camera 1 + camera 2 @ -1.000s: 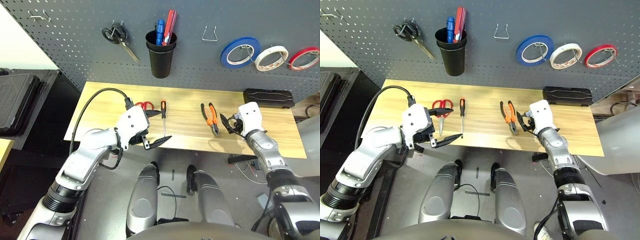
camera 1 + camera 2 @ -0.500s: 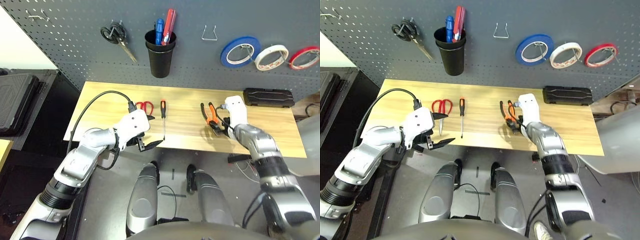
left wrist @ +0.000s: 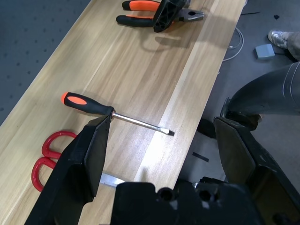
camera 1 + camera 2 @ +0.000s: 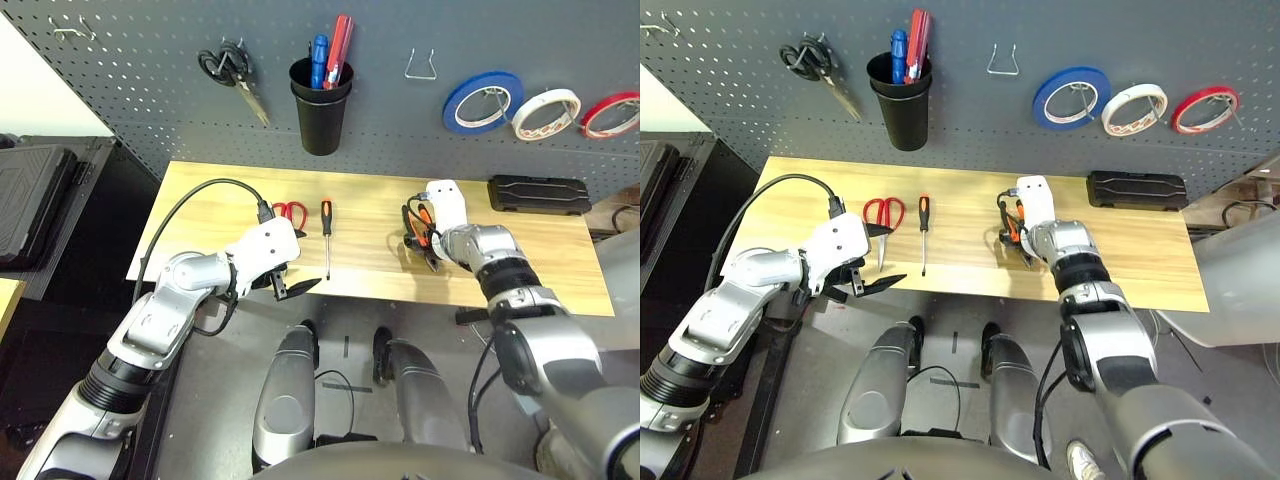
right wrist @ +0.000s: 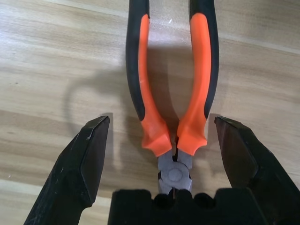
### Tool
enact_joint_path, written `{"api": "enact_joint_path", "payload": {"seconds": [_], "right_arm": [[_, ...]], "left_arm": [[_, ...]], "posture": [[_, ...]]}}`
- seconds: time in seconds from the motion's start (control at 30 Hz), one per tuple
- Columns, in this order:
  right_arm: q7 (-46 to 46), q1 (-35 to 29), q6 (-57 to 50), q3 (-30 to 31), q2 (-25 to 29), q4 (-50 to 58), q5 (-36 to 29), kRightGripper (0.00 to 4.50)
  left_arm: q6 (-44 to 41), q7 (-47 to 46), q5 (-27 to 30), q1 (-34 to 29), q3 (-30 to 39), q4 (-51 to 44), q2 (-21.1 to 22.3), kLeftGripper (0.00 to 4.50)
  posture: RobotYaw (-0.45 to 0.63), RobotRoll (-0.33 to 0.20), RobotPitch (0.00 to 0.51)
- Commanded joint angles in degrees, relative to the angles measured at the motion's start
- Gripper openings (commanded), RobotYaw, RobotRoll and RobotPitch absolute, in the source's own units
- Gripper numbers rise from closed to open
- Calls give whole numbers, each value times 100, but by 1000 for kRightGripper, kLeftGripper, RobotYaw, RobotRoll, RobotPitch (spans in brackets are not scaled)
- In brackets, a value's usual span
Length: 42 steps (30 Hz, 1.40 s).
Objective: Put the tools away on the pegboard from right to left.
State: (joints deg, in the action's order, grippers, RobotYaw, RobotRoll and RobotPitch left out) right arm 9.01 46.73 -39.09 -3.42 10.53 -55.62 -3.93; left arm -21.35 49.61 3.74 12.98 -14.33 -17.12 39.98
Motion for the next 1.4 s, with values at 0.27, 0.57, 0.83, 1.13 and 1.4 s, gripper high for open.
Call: {"api": "enact_joint_path", "payload": {"seconds": [0.27,0.57,0.83,1.13,1.4], "right_arm": [[-147,305,824,-44,-105,-1341,152,4460],[-271,286,1003,-78,-116,-1573,162,2424],[-128,206,1173,-34,-36,-1419,195,2373],[671,-447,1834,573,352,-103,631,2367],[1173,-1515,2352,860,799,1842,816,2363]], "left_arm": [[-107,69,-173,-62,-117,4,113,4500],[-47,66,-341,-22,-180,119,126,4500],[8,42,-322,37,-132,204,11,4500],[203,-49,84,-88,328,52,-207,4500],[325,-227,821,-147,969,-301,-657,4500]], "posture": [[362,0,285],[362,0,279],[356,0,265],[365,0,250],[371,0,243]]}}
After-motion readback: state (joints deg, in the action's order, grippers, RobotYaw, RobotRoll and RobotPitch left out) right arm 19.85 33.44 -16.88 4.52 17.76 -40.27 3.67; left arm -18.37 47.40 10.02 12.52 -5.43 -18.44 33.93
